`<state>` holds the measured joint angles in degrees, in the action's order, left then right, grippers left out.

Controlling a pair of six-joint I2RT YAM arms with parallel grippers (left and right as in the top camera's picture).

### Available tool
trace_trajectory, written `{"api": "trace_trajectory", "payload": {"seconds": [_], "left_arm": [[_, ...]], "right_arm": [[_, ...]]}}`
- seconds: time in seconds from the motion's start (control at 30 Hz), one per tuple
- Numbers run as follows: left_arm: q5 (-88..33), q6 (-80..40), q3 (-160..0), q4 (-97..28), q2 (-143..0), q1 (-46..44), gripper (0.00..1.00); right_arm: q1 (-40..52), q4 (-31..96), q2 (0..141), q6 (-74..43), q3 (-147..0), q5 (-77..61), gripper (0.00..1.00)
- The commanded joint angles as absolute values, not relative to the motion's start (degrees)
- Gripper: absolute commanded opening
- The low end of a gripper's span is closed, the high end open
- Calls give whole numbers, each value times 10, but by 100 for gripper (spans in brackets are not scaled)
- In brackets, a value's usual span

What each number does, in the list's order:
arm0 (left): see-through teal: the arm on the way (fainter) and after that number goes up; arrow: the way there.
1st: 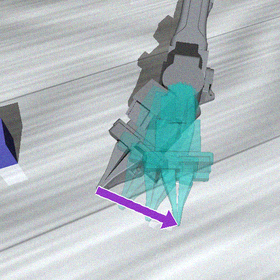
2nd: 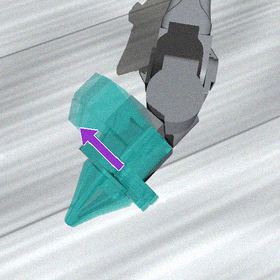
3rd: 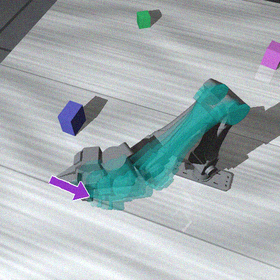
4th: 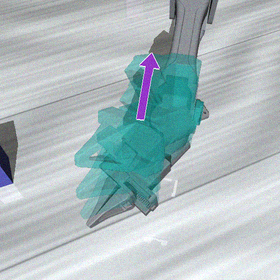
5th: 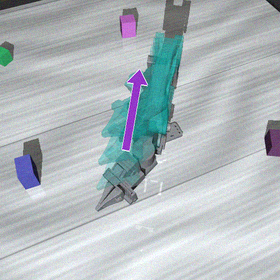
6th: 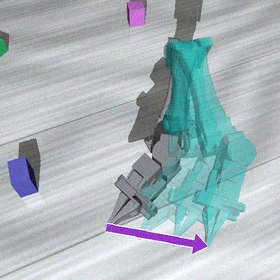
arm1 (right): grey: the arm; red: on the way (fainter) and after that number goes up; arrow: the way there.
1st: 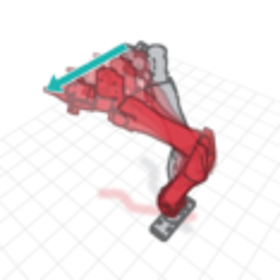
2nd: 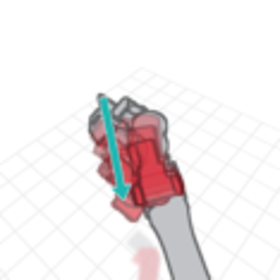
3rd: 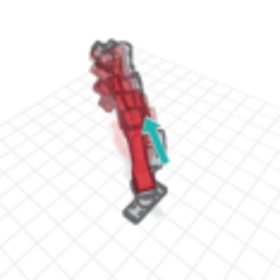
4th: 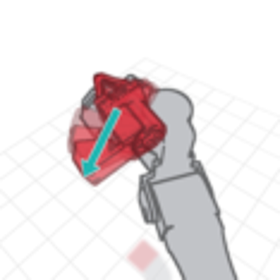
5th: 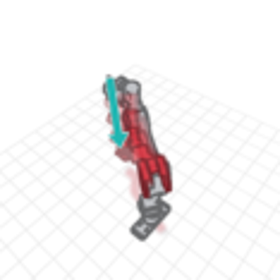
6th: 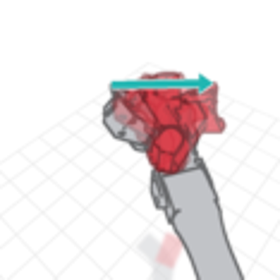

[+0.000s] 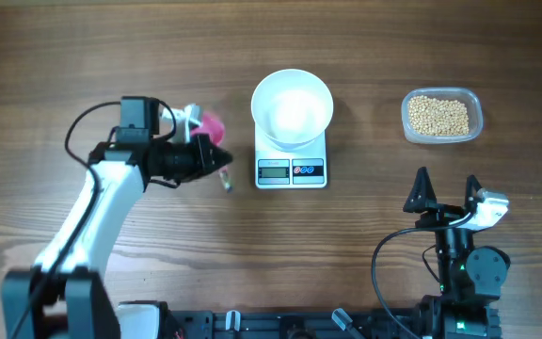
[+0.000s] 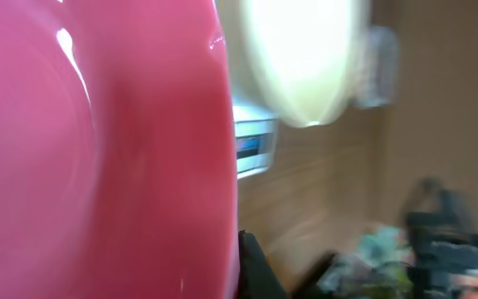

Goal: Scoop item into bowl and weigh 150g on scale

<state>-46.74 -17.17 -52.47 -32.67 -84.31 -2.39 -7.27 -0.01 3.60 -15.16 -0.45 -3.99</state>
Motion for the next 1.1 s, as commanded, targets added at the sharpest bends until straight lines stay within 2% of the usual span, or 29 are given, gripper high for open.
{"api": "trace_trajectory", "payload": {"seconds": [0.0,0.2,0.23,0.3,0.43,0.6,0.63,0.7,0.8,0.97,1.07], "left_arm": [[-546,-285,-535,-291,-800,-21,4],[-546,-331,-535,-221,-787,-44,4],[-546,-335,-535,-209,-787,-53,4],[-545,-335,-535,-173,-787,-83,4],[-498,-338,-535,-135,-787,-130,4],[-398,-415,-535,-118,-787,-182,4],[-391,-422,-535,-116,-787,-187,4],[-383,-430,-535,-112,-787,-197,4],[-382,-429,-535,-109,-787,-210,4],[-378,-429,-535,-109,-787,-220,4],[-378,-429,-535,-109,-787,-220,4]], "right_arm": [[-70,-1,37,-152,-3,-34,100],[-70,-22,37,-172,-3,-37,100],[-70,-35,37,-229,-3,-57,100],[-70,-27,37,-456,-3,-124,100],[-70,-16,39,-744,-3,-197,100],[-70,-15,39,-1023,-3,-177,100],[-70,-16,39,-1048,-3,-182,100],[-70,-22,39,-1059,-3,-214,100],[-70,-66,39,-1014,-3,-253,100],[-70,-251,39,-934,-8,-262,100],[-70,-253,42,-867,-47,-260,100]]}}
